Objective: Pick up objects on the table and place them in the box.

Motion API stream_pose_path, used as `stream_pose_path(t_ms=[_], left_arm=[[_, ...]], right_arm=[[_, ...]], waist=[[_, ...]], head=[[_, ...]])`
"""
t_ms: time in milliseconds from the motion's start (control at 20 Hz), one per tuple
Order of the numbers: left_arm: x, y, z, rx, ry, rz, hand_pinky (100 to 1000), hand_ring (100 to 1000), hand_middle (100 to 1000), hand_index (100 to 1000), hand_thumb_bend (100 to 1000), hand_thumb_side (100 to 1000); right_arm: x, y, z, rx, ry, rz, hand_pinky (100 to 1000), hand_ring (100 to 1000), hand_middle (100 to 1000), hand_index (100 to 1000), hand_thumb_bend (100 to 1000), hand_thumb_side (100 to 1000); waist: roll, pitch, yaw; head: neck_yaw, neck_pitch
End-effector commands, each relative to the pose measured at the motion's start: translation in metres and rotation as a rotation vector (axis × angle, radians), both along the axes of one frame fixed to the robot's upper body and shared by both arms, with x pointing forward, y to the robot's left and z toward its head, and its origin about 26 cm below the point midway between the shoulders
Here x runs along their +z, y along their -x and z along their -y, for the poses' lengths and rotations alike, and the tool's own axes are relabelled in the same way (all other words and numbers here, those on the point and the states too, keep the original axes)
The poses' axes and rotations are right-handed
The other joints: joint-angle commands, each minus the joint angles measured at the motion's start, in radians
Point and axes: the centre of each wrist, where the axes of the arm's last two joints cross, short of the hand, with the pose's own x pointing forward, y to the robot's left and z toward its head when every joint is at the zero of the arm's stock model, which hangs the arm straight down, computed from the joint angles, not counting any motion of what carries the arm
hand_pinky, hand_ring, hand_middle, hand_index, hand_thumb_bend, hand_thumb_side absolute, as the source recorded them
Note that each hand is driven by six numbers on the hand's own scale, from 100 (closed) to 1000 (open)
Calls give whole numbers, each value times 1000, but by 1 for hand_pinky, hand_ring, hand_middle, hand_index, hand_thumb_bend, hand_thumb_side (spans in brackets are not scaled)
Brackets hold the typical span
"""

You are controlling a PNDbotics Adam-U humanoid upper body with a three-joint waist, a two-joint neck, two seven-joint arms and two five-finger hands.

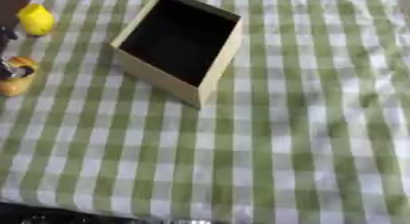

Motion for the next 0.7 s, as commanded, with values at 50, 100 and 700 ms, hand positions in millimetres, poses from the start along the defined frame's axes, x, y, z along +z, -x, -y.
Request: stream_pose_path(t_ms=[50, 100, 700], left_arm=[[10, 1, -13, 52, -45, -4, 724, 757, 630, 807, 541, 400], [8, 0, -14, 60, -50, -8, 724, 758, 631, 806, 539, 396], [-11, -8, -13, 49, -17, -102, 598, 611, 474, 648, 268, 151]], right_arm=[[7, 3, -1, 10, 8, 23, 913, 807, 725, 898, 100, 628], [6, 3, 0, 10, 7, 21, 913, 807, 725, 898, 100, 629], [2, 4, 0, 12, -15, 14, 917, 808, 723, 900, 100, 629]], waist=[[-1, -19, -3], [-2, -19, -4], [1, -15, -10]], head=[[8, 4], [9, 4], [18, 5]])
